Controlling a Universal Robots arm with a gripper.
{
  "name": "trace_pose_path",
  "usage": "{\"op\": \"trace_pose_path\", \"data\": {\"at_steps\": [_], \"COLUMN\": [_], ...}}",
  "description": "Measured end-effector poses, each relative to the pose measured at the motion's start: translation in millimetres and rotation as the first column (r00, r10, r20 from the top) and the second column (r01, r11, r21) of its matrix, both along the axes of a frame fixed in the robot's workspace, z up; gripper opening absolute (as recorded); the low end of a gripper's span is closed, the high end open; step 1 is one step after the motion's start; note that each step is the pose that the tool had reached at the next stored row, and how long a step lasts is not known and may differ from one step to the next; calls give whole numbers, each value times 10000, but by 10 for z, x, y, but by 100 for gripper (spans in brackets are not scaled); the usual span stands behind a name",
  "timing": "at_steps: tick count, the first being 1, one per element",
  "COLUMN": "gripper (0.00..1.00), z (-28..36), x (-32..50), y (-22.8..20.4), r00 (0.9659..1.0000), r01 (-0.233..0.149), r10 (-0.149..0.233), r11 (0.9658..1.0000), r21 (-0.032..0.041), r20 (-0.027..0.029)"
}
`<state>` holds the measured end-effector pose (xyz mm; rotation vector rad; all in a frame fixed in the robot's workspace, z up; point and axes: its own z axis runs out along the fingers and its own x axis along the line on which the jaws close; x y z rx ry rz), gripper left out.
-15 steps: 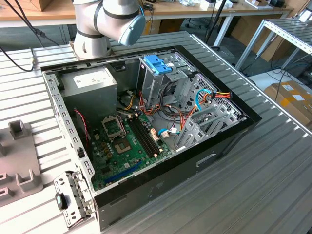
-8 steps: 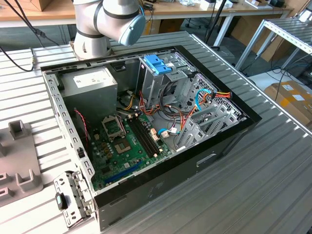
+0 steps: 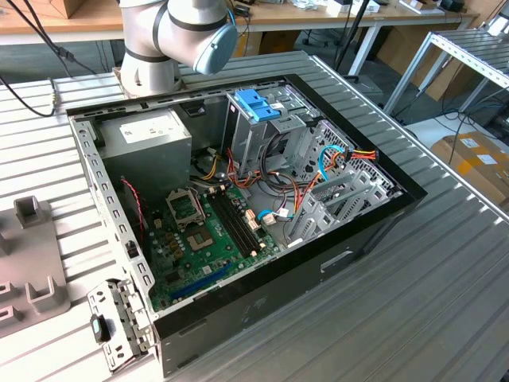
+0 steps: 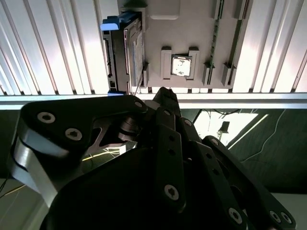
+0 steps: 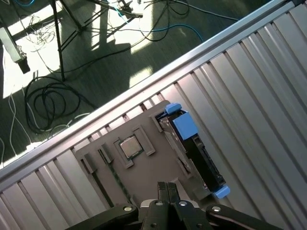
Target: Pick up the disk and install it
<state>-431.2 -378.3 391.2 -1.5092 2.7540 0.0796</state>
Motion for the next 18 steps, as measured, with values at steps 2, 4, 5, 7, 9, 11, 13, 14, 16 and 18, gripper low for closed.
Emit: {"op": "trace_pose_path", "data": {"at_steps": [2, 4, 5, 7, 9, 11, 13, 14, 16, 18], "gripper": [11, 11, 11, 11, 11, 11, 11, 11, 11, 11], "z": [0, 0, 0, 0, 0, 0, 0, 0, 0, 0], "x": [0, 0, 0, 0, 0, 0, 0, 0, 0, 0], "y": [0, 0, 0, 0, 0, 0, 0, 0, 0, 0], "r00": [10000, 9999, 9998, 9997, 9995, 9992, 9990, 9988, 9985, 9982], "r01": [-70, -157, -186, -245, -322, -390, -454, -488, -543, -601], "r10": [70, 157, 186, 245, 322, 390, 454, 488, 543, 601], "r11": [10000, 9999, 9998, 9997, 9995, 9992, 9990, 9988, 9985, 9982], "r21": [0, 0, 0, 0, 0, 0, 0, 0, 0, 0], "r20": [-1, -1, 0, 0, -1, 0, 0, 0, -1, 0]}}
